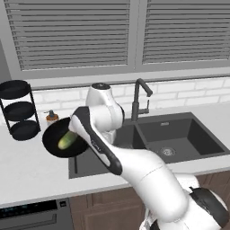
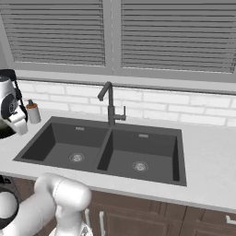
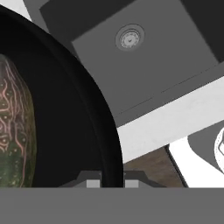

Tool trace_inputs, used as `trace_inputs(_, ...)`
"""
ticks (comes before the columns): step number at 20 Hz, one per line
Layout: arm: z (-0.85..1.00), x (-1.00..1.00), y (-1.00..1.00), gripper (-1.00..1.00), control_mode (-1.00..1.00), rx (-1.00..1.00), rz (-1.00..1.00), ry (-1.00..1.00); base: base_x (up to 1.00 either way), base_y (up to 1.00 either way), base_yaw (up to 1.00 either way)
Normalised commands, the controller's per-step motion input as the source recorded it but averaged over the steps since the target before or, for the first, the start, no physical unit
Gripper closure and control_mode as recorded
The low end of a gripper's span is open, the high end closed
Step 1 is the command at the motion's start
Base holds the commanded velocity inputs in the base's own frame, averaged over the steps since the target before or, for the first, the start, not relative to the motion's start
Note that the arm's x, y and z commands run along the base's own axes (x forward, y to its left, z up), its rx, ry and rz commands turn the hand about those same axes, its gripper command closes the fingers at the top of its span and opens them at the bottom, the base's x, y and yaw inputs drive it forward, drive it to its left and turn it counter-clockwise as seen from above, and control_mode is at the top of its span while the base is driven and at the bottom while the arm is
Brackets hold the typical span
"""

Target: Pick the cucumber from the sink and place it in the bowl. Then pick the bowl and place it in the microwave. Then close the microwave door and press the start button.

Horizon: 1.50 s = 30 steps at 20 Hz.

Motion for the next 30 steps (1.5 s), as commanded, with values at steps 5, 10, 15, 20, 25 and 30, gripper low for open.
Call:
trace_inputs(5, 0.49, -0.41, -1.0, 1.0, -1.0, 0.06, -0.19, -0.04, 0.0, 0.0, 0.0)
trace_inputs(10, 0.49, -0.15, -0.98, 1.0, -1.0, 0.07, -0.22, 0.0, 0.0, 0.0, 0.0)
trace_inputs(15, 0.16, -0.1, -0.83, 1.0, -1.0, 0.07, -0.19, 0.0, 0.0, 0.0, 0.0)
trace_inputs(20, 0.0, 0.0, -0.22, 1.0, -1.0, 0.01, -0.07, 0.0, 0.0, 0.0, 0.0)
trace_inputs(25, 0.0, -0.15, 0.0, 1.0, -1.0, 0.0, -0.04, -0.02, 0.0, 0.0, 0.0)
trace_inputs(30, 0.0, -0.65, 0.0, 1.0, -1.0, 0.0, -0.32, 0.0, 0.0, 0.0, 0.0)
